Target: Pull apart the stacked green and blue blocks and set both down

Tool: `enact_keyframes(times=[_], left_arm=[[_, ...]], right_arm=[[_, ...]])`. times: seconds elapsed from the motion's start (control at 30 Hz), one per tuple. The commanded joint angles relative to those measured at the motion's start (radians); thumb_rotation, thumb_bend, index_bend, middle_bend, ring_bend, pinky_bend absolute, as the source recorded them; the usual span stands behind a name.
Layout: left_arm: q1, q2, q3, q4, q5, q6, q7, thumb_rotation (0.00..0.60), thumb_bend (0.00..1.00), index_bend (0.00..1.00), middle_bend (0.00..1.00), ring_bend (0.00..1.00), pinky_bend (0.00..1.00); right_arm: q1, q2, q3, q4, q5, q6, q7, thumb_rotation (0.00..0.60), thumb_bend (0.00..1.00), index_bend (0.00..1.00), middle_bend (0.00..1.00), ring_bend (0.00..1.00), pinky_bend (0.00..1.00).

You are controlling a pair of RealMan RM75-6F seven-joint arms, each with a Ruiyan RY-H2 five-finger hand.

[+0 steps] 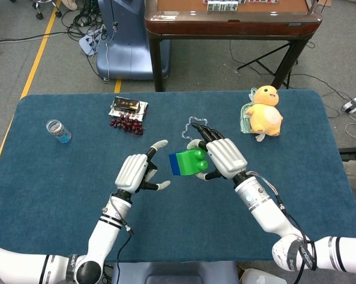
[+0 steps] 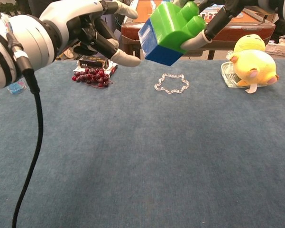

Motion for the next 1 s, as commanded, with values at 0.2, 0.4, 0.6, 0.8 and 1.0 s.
enact_keyframes(times=[0.2, 0.4, 0.6, 0.8, 1.0], left_arm=[[-0.013, -0.042, -0.032, 0.0, -0.056, 0.034, -0.028, 0.6, 0.0, 0.16, 0.99, 1.0, 1.0], [-0.023, -0.064, -0.04, -0.004, -0.095, 0.057, -0.024, 0.6, 0.0, 0.16, 0.99, 1.0, 1.0], [-0.043, -0.118, -0.041, 0.028, -0.079, 0.125, 0.008, 0.6, 0.0, 0.16, 0.99, 1.0, 1.0], [-0.055, -0.176, -0.034, 0.07, -0.035, 0.193, 0.039, 0.6, 0.0, 0.24, 1.0, 1.0, 1.0], [-0.051, -0.189, -0.031, 0.086, -0.034, 0.197, 0.052, 0.6, 0.01, 0.33, 1.0, 1.0, 1.0]], right_arm=[[0.006, -0.055, 0.015, 0.024, 0.011, 0.026, -0.017, 0.6, 0.28, 0.59, 0.02, 0.0, 0.1], [0.001, -0.098, 0.025, 0.041, 0.006, 0.049, -0.011, 0.6, 0.28, 0.6, 0.02, 0.0, 0.1], [-0.002, -0.131, 0.028, 0.057, 0.001, 0.058, -0.012, 0.6, 0.28, 0.6, 0.02, 0.0, 0.1], [-0.006, -0.151, 0.034, 0.066, -0.004, 0.057, -0.003, 0.6, 0.28, 0.6, 0.02, 0.0, 0.1], [-0.013, -0.153, 0.039, 0.067, -0.013, 0.049, 0.013, 0.6, 0.28, 0.61, 0.02, 0.0, 0.1]])
